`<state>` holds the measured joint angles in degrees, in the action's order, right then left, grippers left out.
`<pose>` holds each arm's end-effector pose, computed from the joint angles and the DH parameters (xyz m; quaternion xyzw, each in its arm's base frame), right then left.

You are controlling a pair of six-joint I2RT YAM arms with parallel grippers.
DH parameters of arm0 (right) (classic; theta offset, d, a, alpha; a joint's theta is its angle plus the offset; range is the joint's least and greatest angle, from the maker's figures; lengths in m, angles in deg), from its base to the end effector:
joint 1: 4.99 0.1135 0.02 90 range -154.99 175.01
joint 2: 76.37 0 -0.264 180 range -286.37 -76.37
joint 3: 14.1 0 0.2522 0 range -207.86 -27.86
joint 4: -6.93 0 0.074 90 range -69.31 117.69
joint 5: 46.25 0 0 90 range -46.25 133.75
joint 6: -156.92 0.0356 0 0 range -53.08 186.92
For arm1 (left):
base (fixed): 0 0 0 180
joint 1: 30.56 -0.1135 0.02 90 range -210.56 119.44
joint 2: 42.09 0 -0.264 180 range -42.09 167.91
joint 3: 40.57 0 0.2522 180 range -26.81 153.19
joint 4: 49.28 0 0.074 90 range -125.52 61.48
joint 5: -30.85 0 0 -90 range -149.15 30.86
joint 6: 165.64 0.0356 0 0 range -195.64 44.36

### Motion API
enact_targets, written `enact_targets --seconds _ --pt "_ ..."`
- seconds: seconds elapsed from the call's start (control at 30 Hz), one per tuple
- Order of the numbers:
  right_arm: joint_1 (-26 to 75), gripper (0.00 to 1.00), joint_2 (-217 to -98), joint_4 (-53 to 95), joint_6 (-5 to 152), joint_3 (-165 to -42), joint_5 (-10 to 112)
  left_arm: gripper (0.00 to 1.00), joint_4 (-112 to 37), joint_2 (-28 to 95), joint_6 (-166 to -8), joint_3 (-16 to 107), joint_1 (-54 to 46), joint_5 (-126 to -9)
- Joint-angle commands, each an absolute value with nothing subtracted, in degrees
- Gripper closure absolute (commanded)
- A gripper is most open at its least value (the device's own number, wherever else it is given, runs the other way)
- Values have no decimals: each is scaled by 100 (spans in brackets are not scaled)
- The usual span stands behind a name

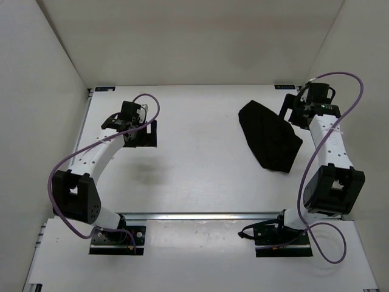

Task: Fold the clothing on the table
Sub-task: Move the skirt to the center of the board

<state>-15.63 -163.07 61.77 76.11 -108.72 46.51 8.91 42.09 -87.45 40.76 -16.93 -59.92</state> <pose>0.3241 -0.0591 0.3318 0.1514 0.9175 0.0178 0.3673 0.2897 -0.0707 0.2677 0.0171 0.9681 -0.0614 0.2425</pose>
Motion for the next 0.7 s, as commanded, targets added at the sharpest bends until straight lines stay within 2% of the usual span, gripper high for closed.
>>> enact_targets --seconds 0.0,0.13,0.33,0.5,0.6,0.63,0.67 --pt "-1799 1 -16338 5761 7605 -10776 4550 1 764 3728 -8768 4078 -1685 -5739" --pt "-2020 1 -16680 5585 7580 -10758 4762 2 536 3508 -8777 3946 -1702 -5757" --pt "-1827 1 -17321 5348 7325 -10889 4393 1 386 3341 -8943 3815 -1641 -5843" --pt "-1677 2 -18059 5224 7175 -11065 4480 1 -61 2849 -9242 3086 -1685 -6230" --pt "-1598 7 -18402 5242 7201 -11346 4446 1 -255 2629 -9383 2901 -1685 -6231" --pt "-1589 12 -18543 5216 7202 -11390 4463 1 -273 2541 -9366 2865 -1728 -6248" --pt "-1563 23 -18597 5198 7167 -11443 4428 1 -282 2497 -9400 2822 -1746 -6283"
